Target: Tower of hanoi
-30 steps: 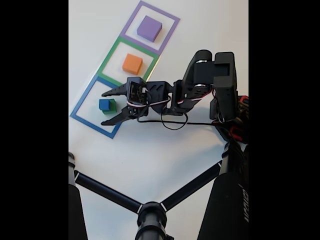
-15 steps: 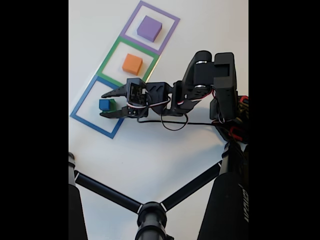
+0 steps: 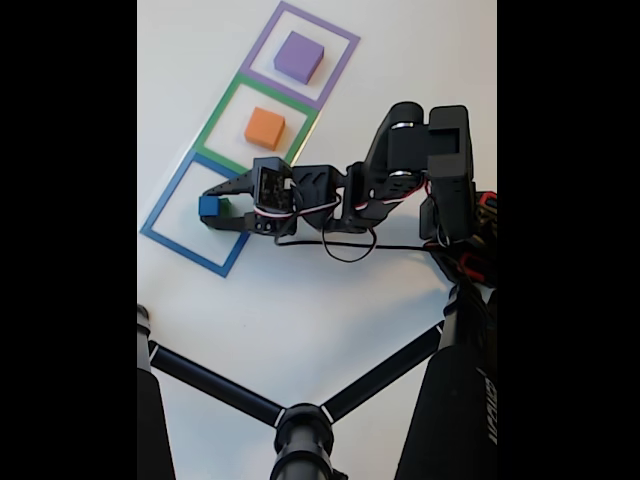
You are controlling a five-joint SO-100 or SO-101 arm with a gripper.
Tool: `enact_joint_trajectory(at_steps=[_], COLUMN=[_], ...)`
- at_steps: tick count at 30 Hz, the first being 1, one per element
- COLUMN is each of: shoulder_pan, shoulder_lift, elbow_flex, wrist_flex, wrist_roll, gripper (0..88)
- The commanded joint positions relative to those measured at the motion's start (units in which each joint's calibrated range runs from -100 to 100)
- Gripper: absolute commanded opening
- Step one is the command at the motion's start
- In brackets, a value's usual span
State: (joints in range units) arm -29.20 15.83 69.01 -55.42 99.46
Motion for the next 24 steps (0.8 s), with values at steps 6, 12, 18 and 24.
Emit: enact_joint_trajectory(at_steps=[6, 12, 18, 24], shoulder_pan=[-0.1, 1.3, 7.6, 15.3], shoulder_lift=[-18.2, -35.9, -56.3, -68.7], elbow_flex=[1.4, -1.3, -4.4, -22.8], wrist_flex=[13.2, 35.4, 65.6, 105.2], wrist_roll=[0.5, 0.5, -0.8, -4.7], gripper=[4.6, 4.5, 4.5, 4.5])
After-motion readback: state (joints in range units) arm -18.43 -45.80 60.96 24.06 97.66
